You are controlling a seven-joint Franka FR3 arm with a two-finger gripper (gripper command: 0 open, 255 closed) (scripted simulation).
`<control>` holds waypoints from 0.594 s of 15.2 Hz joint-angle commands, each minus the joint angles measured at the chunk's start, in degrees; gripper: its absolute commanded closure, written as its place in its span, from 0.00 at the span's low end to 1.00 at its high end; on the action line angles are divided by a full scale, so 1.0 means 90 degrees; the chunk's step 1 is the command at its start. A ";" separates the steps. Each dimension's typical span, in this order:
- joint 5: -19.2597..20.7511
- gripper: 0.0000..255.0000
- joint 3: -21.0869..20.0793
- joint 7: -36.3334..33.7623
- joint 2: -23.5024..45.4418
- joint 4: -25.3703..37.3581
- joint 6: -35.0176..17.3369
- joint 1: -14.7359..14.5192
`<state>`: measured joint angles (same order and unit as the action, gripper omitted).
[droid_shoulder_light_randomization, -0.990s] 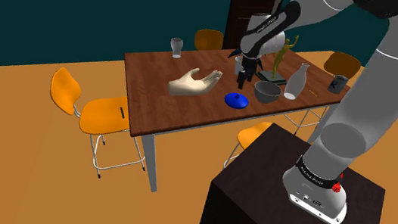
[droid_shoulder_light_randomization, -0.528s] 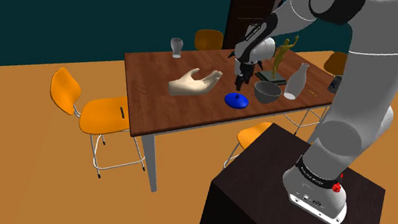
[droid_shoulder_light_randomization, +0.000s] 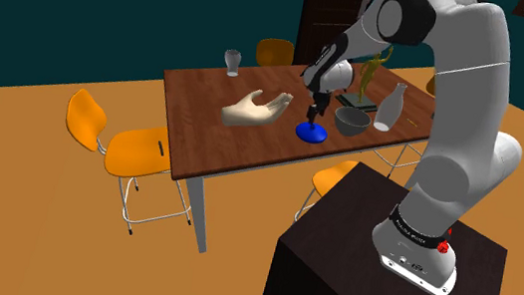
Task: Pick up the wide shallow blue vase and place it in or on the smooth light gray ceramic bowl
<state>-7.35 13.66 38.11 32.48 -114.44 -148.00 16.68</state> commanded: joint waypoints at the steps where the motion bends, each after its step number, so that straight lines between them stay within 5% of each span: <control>1: -0.0046 0.00 -0.0043 0.0027 0.0170 0.0057 -0.0117 0.0039; 9: -0.0112 0.00 -0.0113 0.0072 0.0442 0.0141 -0.0306 0.0106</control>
<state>-8.35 12.65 38.75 36.44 -113.17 -150.73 17.62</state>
